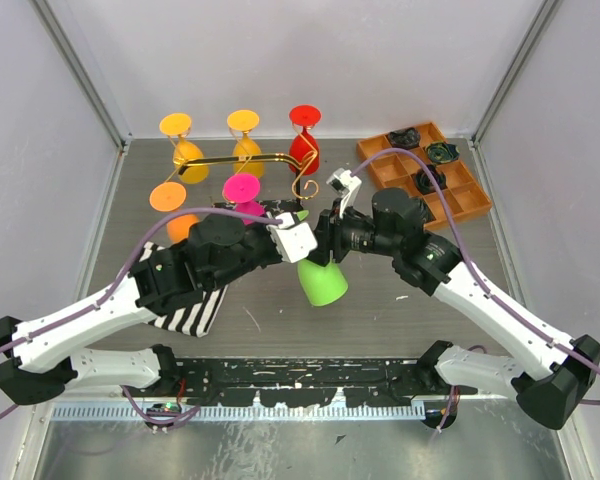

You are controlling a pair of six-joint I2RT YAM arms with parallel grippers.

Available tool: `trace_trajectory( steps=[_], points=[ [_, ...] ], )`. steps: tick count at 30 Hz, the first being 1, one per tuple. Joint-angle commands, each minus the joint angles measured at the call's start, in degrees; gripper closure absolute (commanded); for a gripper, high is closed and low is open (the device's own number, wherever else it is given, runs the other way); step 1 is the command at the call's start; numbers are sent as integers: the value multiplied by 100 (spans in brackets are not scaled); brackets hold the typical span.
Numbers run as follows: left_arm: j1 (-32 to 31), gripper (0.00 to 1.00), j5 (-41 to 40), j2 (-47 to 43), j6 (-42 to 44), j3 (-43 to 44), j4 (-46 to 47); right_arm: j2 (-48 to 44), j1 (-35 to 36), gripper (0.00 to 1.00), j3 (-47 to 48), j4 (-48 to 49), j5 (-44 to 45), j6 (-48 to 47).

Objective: Place the wine glass upside down on the wine glass rack
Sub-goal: Turn the wine glass upside down at the wine rack.

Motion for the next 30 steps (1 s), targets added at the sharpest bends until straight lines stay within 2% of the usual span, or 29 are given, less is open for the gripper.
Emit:
trace_trajectory(
  steps=[1,19,25,30],
  points=[
    [-19,100,-53,-15,17,-54,246,42,22,55,39,309,-59,15],
    [-14,100,-368,47,48,-99,261,113,30,79,-63,446,-40,95],
    [-15,100,-415,22,22,-116,305,61,29,98,-49,446,96,188],
    [-14,93,-462,-10,12,-150,349,103,34,99,-13,442,153,262]
  ],
)
